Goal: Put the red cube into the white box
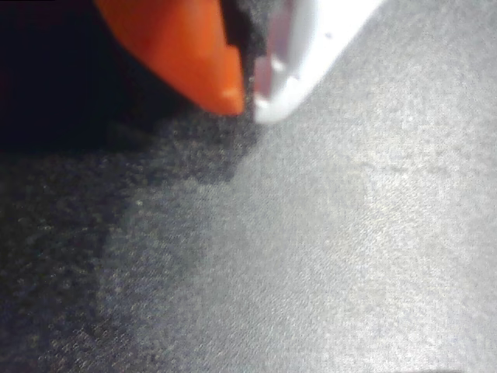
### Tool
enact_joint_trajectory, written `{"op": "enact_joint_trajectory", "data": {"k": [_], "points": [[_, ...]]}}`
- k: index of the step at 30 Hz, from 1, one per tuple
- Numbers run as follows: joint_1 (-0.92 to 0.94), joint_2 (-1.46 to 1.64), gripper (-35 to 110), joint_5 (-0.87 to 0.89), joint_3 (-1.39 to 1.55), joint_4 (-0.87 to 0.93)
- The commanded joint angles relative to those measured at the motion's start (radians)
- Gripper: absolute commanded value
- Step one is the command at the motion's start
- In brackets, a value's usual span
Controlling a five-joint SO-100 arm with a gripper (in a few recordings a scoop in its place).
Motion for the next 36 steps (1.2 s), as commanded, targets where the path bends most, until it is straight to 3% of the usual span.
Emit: {"op": "enact_joint_trajectory", "data": {"k": [1, 11, 20, 26, 36], "points": [[0.000, 0.003, 0, 0.003, -0.005, 0.003], [0.003, 0.003, 0, 0.003, -0.005, 0.003], [-0.029, 0.003, 9, 0.012, -0.006, 0.003], [-0.032, -0.018, 10, 0.011, -0.129, 0.012], [-0.025, -0.657, 10, -0.002, -0.548, -0.077]]}}
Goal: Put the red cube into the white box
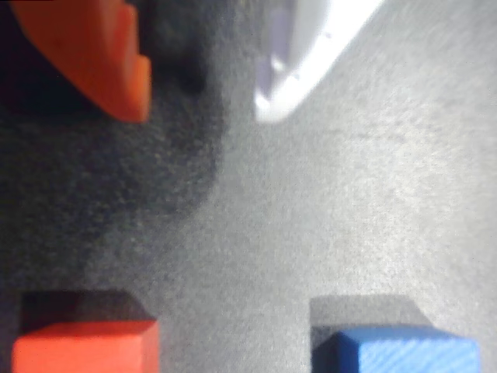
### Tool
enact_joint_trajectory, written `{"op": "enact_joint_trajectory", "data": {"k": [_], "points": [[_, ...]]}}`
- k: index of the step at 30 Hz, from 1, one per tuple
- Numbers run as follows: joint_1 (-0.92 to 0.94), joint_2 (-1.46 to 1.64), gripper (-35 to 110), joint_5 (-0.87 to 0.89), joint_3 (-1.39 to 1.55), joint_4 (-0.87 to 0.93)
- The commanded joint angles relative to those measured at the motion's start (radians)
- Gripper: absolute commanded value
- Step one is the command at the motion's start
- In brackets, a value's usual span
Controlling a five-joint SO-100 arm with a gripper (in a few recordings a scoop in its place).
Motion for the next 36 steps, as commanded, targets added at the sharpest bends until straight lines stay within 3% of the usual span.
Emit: {"op": "enact_joint_trajectory", "data": {"k": [1, 13, 36], "points": [[0.005, -0.173, 10, 0.002, -0.120, -0.054], [0.064, -0.586, 16, -0.014, -0.259, -0.291], [0.055, -0.759, 24, -0.018, -0.229, -0.494]]}}
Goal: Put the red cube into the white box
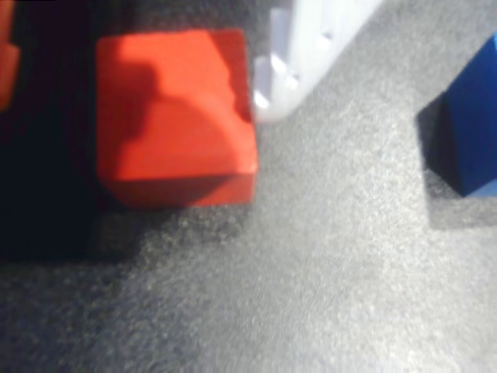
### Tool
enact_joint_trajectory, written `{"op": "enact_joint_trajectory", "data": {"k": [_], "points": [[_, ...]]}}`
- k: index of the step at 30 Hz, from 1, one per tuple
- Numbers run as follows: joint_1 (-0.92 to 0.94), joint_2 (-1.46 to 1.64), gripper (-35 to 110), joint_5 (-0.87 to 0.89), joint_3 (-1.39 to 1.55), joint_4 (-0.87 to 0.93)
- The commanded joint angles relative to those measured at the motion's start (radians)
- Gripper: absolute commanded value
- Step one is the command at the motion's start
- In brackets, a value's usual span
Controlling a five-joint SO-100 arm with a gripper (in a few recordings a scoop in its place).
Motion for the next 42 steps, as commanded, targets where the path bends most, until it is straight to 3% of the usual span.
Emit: {"op": "enact_joint_trajectory", "data": {"k": [1, 9, 17, 23, 30, 33, 42], "points": [[-0.012, -0.002, 24, -0.005, -0.006, -0.015], [-0.020, 0.003, 24, -0.005, 0.009, -0.023], [-0.018, -0.032, 21, -0.005, 0.112, -0.170], [-0.015, -0.028, 0, 0.000, 0.123, -0.184], [-0.014, -0.014, 0, 0.000, 0.112, -0.166], [-0.005, 0.051, 0, 0.023, 0.094, -0.081], [0.132, 0.322, 0, 0.215, -0.184, 0.532]]}}
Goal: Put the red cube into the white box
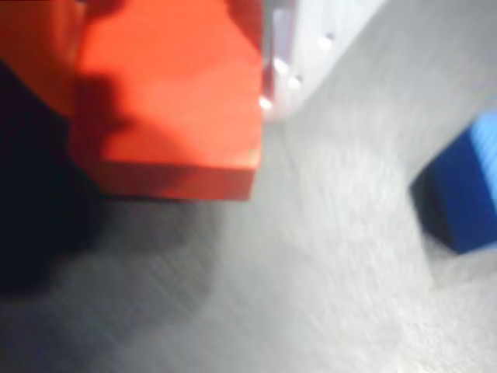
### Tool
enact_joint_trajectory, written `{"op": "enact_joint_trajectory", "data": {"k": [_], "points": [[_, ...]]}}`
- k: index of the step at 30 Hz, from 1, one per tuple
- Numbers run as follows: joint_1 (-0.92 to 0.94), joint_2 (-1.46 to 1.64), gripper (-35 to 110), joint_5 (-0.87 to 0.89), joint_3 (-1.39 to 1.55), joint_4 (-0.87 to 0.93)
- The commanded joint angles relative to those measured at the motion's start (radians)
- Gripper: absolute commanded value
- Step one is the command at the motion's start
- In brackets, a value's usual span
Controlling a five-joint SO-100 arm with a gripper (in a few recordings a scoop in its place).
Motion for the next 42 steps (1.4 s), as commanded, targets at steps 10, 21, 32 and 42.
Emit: {"op": "enact_joint_trajectory", "data": {"k": [10, 21, 32, 42], "points": [[0.488, 0.235, 0, 0.104, -0.210, 0.506], [0.913, 0.233, 0, -0.028, -0.215, 0.548], [1.039, 0.233, 0, -0.084, -0.206, 0.557], [1.081, 0.232, 0, -0.101, -0.204, 0.566]]}}
